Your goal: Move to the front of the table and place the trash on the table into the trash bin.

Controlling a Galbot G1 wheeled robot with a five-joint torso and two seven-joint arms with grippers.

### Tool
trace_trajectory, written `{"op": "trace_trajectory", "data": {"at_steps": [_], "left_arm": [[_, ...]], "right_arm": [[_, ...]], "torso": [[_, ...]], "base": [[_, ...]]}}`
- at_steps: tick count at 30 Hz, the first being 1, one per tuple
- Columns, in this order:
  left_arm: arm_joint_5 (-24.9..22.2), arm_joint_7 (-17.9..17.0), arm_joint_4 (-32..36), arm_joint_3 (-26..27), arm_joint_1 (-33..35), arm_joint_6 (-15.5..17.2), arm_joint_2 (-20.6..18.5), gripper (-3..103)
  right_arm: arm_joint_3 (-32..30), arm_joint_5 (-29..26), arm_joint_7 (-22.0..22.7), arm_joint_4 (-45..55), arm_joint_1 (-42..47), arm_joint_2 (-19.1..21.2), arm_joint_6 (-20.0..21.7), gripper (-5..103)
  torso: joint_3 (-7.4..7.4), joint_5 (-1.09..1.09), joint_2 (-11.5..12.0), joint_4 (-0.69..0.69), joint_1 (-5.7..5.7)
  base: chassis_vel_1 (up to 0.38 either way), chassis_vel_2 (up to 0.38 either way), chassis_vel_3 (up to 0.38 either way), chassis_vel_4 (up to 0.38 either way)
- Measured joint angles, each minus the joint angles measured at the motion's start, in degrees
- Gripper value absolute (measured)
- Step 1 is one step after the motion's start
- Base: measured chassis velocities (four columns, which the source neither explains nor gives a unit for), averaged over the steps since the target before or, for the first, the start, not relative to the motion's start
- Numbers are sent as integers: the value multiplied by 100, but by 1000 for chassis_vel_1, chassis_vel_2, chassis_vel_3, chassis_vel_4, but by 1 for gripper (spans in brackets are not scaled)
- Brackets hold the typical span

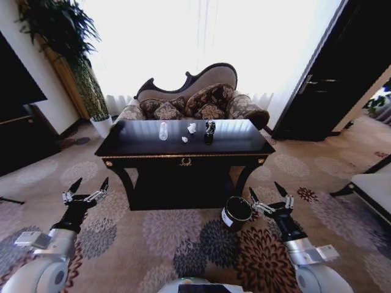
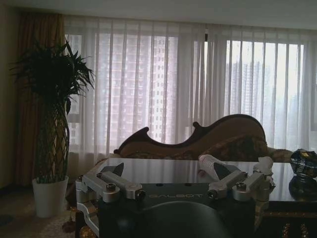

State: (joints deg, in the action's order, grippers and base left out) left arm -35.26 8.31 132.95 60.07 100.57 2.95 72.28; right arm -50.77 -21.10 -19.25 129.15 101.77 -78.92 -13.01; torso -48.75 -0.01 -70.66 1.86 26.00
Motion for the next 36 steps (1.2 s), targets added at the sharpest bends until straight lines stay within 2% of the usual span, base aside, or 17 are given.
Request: {"op": "trace_trajectory", "data": {"at_steps": [18, 28, 33, 36], "left_arm": [[9, 7, 38, 17, 37, -37, 18, 100], [-16, -12, 100, 19, 20, -36, 13, 100], [-283, -173, 211, 41, -137, 123, -201, 100], [-670, -267, 343, 72, -398, 468, -573, 100]], "right_arm": [[-4, -24, 37, 24, 18, -10, -13, 100], [30, -50, 15, 31, 15, -18, -92, 100], [37, -33, 12, 74, 30, -22, -113, 100], [94, -27, 10, 165, 18, -3, -107, 100]], "torso": [[0, 0, 1, 0, 2], [-1, 0, 3, 0, 3], [2, 0, -2, -1, -6], [1, 0, -2, 1, -3]], "base": [[-232, 229, 225, -234], [-76, 67, 74, -66], [0, 0, 0, 0], [0, 0, 0, 0]]}}
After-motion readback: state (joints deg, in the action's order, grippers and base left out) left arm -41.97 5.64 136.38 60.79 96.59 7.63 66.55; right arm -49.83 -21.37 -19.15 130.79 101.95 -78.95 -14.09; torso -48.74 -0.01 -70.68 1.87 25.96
